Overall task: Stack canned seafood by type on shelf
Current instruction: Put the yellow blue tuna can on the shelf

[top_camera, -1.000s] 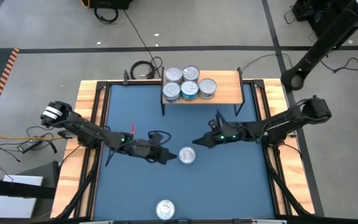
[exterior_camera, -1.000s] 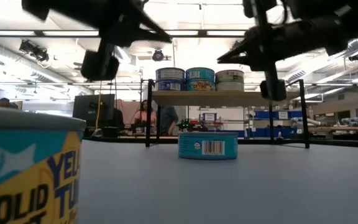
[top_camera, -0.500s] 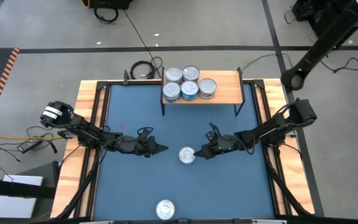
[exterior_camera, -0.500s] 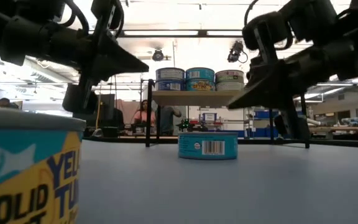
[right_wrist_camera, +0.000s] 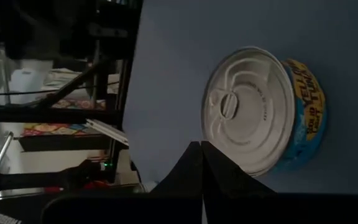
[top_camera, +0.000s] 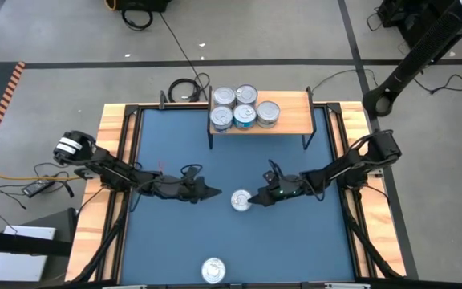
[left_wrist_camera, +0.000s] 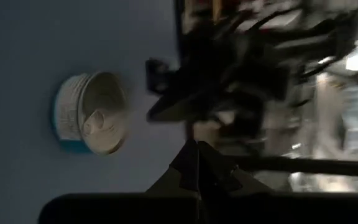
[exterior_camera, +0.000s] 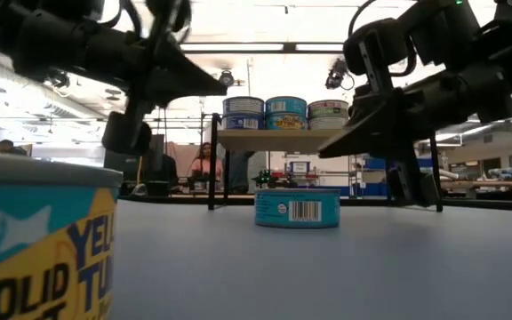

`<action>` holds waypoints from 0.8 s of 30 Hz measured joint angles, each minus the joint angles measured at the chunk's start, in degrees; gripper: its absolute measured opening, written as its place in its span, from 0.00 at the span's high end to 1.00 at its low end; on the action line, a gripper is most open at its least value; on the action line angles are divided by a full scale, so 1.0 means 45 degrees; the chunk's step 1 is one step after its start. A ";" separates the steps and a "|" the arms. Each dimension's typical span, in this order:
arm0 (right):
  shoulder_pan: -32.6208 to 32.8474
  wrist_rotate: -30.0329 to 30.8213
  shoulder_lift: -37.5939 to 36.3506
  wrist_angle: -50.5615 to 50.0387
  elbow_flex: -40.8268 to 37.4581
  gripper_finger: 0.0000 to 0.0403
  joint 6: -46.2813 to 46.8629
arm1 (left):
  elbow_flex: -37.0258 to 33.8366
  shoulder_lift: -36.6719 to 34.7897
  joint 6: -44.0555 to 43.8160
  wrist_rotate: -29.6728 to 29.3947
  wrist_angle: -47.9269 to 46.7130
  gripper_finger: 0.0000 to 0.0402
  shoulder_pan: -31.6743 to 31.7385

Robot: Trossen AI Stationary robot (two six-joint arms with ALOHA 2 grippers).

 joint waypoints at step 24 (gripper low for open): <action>-0.0115 -0.0005 -0.1409 -0.0209 -0.0291 1.00 -0.0593 | 0.2971 0.4992 0.0042 0.1637 -0.0527 1.00 0.0640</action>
